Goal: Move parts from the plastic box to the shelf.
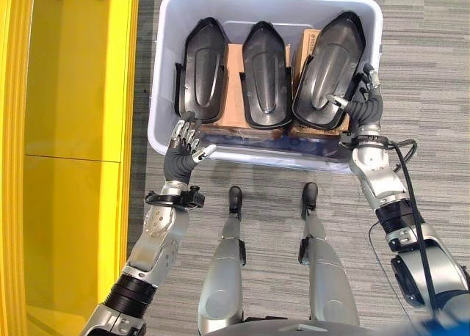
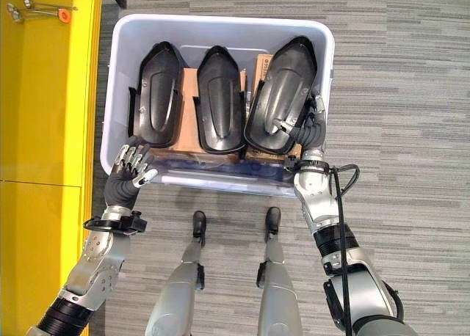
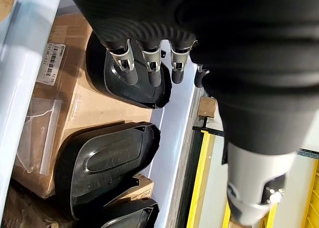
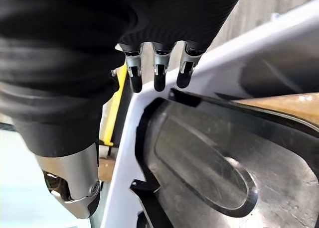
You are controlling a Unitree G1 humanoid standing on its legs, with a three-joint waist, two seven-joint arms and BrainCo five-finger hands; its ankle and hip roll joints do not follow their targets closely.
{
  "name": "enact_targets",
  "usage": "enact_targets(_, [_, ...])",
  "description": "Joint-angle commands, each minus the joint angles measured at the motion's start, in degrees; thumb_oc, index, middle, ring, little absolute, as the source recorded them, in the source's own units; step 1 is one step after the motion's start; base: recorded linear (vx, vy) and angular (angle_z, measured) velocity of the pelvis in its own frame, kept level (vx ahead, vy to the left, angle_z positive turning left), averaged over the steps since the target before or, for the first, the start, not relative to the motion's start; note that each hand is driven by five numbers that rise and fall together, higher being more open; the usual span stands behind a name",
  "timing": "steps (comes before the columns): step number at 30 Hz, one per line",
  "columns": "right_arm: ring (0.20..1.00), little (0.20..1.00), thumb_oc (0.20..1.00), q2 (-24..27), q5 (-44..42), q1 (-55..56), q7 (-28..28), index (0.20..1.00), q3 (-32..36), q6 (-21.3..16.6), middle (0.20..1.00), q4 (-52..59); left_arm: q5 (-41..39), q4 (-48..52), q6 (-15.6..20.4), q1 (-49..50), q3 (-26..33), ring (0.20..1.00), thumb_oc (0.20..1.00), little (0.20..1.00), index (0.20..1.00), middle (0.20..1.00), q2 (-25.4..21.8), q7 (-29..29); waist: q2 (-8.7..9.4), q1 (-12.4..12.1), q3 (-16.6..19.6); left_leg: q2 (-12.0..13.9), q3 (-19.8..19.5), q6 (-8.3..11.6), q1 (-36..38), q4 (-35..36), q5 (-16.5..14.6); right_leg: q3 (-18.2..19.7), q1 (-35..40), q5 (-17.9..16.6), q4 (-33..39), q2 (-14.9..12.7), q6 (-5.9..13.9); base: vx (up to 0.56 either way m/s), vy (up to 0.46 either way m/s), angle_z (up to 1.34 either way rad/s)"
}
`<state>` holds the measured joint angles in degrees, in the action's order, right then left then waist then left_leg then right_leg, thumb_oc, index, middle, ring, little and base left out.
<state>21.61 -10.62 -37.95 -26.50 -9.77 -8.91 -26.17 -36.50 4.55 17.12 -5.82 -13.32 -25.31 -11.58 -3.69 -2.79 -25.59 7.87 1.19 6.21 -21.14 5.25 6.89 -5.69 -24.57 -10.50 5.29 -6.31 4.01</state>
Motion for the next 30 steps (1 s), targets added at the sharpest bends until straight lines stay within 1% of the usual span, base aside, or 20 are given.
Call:
enact_targets(1, [1.000,1.000,1.000,-0.67,-2.78,-2.54,0.37,1.000,-0.76,-3.90,1.000,-0.89,1.40,7.05,4.02,1.84,1.08,1.000,1.000,1.000,1.000,1.000,-1.48,-0.19,1.19,-0.46,1.17,2.55,0.57,1.08,3.90,-0.25,-0.05,1.22,0.23,1.02,-4.96,-5.35,4.20,0.00,0.000,0.00])
enact_targets(8, [1.000,1.000,1.000,-1.13,-4.15,-3.84,-0.26,1.000,-0.96,-3.51,1.000,-4.76,1.33,7.19,4.07,1.83,0.73,1.000,1.000,1.000,1.000,1.000,-1.78,-0.33,0.96,-0.77,0.88,2.47,0.43,1.04,3.79,-0.25,-0.10,1.25,0.17,0.98,-4.96,-5.33,4.14,0.00,0.000,0.00])
enact_targets(20, [1.000,1.000,1.000,-0.61,-5.04,-4.27,-1.90,1.000,0.41,-3.27,1.000,-7.55,1.29,7.27,4.05,1.79,0.41,1.000,1.000,1.000,1.000,1.000,-1.96,-0.70,0.88,-0.67,0.61,2.43,0.31,0.99,3.65,-0.25,-0.18,1.40,-0.28,0.99,-5.25,-5.29,4.10,0.00,0.000,0.00])
enact_targets(24, [1.000,1.000,1.000,-0.35,-4.60,-3.68,-2.50,1.000,0.74,-3.71,1.000,-5.34,1.40,7.15,4.02,1.55,0.51,1.000,1.000,1.000,1.000,1.000,-1.79,-1.03,0.90,-0.39,0.44,2.49,0.33,1.01,3.49,-0.25,-0.12,1.39,-0.42,0.97,-5.33,-5.24,4.10,0.00,0.000,0.00])
enact_targets(25, [1.000,1.000,1.000,-0.11,-3.84,-2.71,-2.55,1.000,0.78,-4.02,1.000,-2.80,1.49,7.06,4.05,1.51,0.66,1.000,1.000,1.000,1.000,1.000,-1.69,-1.13,1.02,-0.16,0.44,2.52,0.30,0.99,3.46,-0.25,-0.17,1.48,-0.45,1.00,-5.36,-5.26,4.07,0.00,0.000,0.00])
enact_targets(30, [1.000,1.000,1.000,-0.34,-2.25,0.37,-2.81,1.000,1.36,-4.53,1.000,2.01,1.96,7.07,4.08,1.39,0.62,1.000,1.000,1.000,1.000,1.000,-1.38,-1.30,1.26,0.43,0.56,2.49,0.14,0.89,3.45,-0.25,-0.14,1.55,-0.33,1.08,-5.27,-5.24,4.06,0.00,0.000,0.00])
